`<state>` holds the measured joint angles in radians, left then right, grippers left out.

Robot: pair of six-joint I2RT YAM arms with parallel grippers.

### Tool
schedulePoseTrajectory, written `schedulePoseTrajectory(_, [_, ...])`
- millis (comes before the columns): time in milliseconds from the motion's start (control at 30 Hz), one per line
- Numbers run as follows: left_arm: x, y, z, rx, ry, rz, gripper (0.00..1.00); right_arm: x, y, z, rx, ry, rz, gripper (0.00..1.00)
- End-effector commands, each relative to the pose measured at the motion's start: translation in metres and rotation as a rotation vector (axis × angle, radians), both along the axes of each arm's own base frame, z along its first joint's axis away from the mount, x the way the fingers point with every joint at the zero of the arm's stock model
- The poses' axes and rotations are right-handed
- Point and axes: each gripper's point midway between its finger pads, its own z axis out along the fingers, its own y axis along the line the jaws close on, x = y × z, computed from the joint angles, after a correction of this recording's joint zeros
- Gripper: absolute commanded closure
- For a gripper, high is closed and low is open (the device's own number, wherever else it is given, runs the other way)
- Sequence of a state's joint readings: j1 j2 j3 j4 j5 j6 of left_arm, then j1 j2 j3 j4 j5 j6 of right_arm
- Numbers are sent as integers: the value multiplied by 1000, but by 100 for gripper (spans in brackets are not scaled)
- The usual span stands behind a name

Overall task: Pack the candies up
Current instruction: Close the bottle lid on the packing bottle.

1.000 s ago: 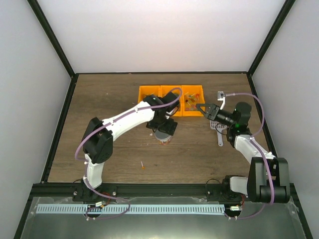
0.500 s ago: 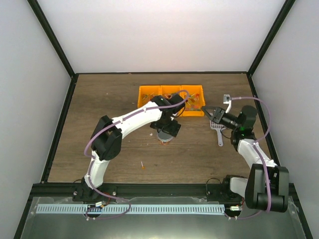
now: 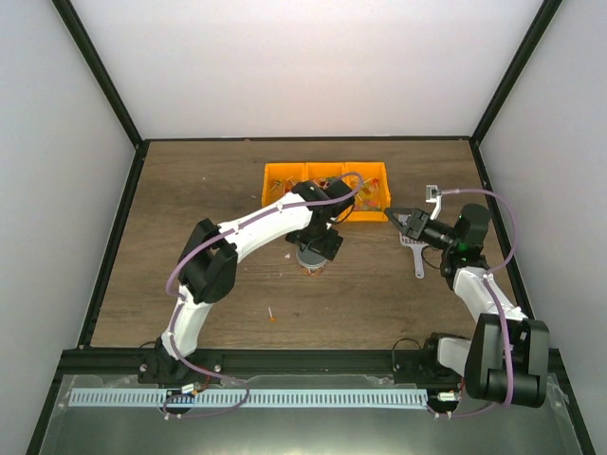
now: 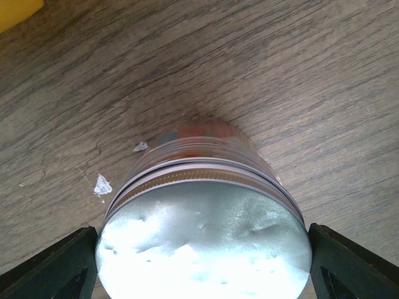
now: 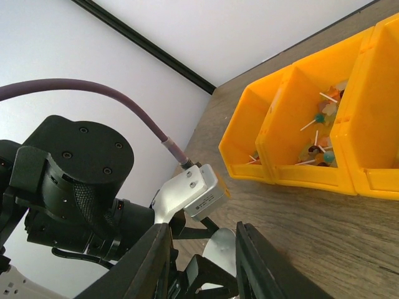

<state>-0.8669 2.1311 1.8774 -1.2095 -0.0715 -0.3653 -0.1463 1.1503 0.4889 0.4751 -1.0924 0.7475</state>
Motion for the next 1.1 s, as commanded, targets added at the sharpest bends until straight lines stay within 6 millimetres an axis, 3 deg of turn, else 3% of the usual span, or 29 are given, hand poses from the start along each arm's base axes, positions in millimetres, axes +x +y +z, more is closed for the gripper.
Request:
schedulePoseTrajectory(0, [5, 1, 0, 35, -22, -11, 11, -4, -1, 1, -10, -16, 13, 68])
schedulePoseTrajectory(800, [7, 4, -11, 62, -14, -24, 9, -8, -1, 0, -31, -14, 12, 68])
schedulePoseTrajectory(1067, [5, 6, -13, 66, -4, -23, 4, -8, -1, -2, -33, -11, 12, 68])
